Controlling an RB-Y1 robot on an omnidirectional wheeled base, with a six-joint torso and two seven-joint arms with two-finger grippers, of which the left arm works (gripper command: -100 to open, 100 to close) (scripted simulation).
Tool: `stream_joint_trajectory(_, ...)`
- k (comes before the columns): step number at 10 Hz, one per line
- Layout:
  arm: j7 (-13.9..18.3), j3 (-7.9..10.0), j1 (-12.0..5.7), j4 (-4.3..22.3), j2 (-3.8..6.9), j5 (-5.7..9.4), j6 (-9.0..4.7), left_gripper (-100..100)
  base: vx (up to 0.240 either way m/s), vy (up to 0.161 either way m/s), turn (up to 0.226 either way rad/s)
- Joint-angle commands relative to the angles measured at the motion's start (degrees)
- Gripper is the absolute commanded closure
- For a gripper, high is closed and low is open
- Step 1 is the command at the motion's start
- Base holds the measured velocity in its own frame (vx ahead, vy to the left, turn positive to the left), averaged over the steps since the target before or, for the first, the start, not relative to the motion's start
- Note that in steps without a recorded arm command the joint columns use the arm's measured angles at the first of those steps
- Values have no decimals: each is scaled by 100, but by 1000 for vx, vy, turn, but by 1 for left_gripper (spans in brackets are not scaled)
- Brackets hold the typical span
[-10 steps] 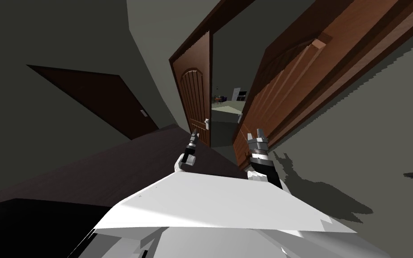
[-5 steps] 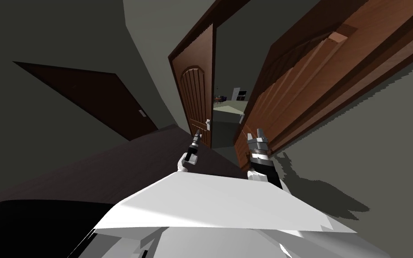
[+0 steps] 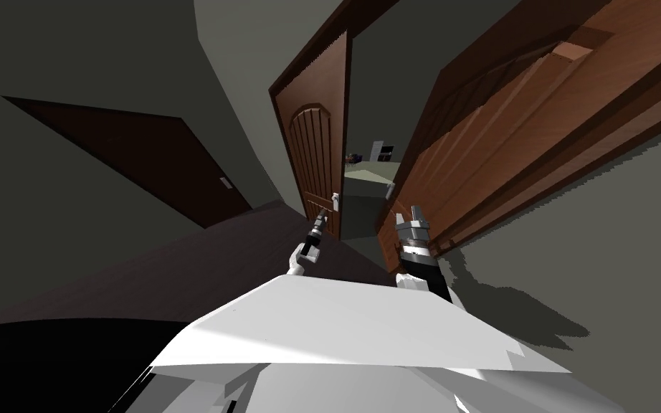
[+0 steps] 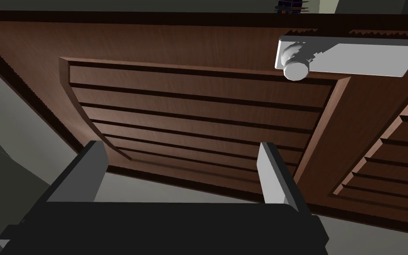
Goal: Push the door open
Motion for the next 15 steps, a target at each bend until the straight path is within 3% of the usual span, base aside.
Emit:
stream_joint_trajectory(1,47,-66,-135,221,-16,-23,17,-100,92,88,-19)
stream_joint_trajectory(7,166,-261,-523,882,-98,-96,42,-100,79,74,-15)
stream_joint_trajectory(12,337,-541,-1080,1831,-269,-201,79,-100,132,131,-27)
stream_joint_trajectory(15,391,-630,-1256,2131,-342,-234,91,-100,122,106,-14)
